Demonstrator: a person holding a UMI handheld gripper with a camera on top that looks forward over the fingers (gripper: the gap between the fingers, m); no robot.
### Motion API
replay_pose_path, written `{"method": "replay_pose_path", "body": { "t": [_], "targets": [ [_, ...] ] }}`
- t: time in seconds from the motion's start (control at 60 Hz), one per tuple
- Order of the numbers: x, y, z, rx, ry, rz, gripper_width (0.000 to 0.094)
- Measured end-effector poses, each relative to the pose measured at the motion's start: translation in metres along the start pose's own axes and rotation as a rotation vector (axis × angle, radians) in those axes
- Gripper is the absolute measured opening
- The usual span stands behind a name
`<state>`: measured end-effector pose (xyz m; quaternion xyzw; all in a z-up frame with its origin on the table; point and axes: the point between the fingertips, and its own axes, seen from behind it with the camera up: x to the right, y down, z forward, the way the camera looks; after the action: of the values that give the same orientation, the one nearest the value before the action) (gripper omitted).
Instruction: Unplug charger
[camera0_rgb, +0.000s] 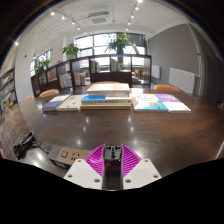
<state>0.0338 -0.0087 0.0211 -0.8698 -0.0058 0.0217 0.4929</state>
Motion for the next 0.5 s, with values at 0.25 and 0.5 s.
{"method": "replay_pose_path", "body": {
  "t": [0.25, 0.5],
  "targets": [
    [-0.002, -0.032, -0.009, -0.121, -0.052, -0.014, 0.0089],
    [0.118, -0.313, -0.154, 0.464, 0.069, -0.025, 0.0102]
  ]
}}
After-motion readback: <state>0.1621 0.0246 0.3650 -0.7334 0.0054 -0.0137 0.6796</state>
